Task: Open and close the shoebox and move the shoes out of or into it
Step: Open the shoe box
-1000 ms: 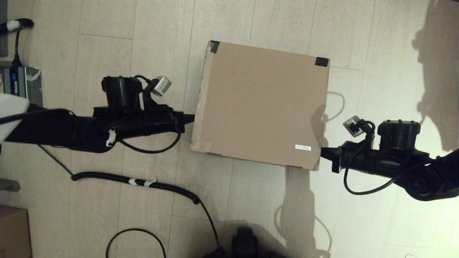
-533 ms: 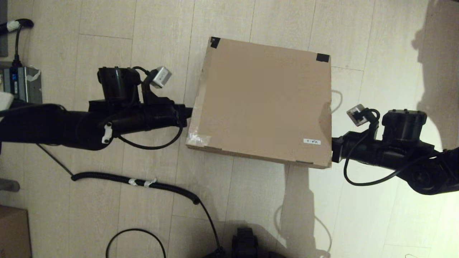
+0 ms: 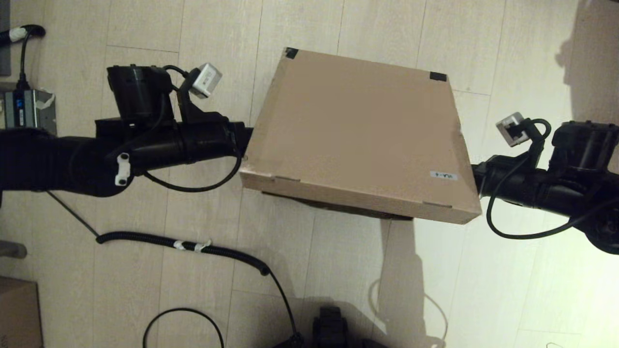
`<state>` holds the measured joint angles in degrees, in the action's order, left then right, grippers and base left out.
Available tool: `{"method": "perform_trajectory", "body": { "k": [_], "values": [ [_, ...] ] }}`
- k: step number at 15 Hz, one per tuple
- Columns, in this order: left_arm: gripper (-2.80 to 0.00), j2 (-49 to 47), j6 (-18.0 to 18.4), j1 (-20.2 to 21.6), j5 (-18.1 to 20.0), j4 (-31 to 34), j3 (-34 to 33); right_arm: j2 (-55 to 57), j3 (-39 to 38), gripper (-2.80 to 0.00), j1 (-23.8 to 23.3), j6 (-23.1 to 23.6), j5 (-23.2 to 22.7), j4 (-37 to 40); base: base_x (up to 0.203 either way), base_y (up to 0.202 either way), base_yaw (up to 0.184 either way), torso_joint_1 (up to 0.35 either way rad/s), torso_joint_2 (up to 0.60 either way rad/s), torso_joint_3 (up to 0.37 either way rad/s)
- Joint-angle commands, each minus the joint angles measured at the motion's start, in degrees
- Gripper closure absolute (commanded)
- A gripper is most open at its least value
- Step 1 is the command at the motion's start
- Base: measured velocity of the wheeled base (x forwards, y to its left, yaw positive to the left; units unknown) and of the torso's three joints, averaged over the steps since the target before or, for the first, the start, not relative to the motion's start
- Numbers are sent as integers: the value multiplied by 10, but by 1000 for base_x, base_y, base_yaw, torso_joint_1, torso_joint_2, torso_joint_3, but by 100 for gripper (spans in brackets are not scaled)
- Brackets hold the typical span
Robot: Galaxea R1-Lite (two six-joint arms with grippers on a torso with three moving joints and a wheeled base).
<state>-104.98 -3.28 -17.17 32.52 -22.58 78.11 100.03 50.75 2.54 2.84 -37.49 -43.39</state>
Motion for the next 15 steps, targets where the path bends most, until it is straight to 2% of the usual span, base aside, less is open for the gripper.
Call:
{"method": "perform_trajectory", "body": {
  "k": [1, 6, 15],
  "values": [
    [0, 18, -1, -3, 2, -2, 10, -26, 11, 0, -1, 0, 1, 8, 0, 0, 0, 0, 0, 0],
    [0, 21, -1, -10, 1, -2, 62, -44, 54, 0, -1, 1, 18, 32, 0, 0, 0, 0, 0, 0],
    [0, -24, -1, -31, -9, -2, 201, -28, 138, 0, -1, -1, 45, 40, 0, 0, 0, 0, 0, 0]
  ]
}}
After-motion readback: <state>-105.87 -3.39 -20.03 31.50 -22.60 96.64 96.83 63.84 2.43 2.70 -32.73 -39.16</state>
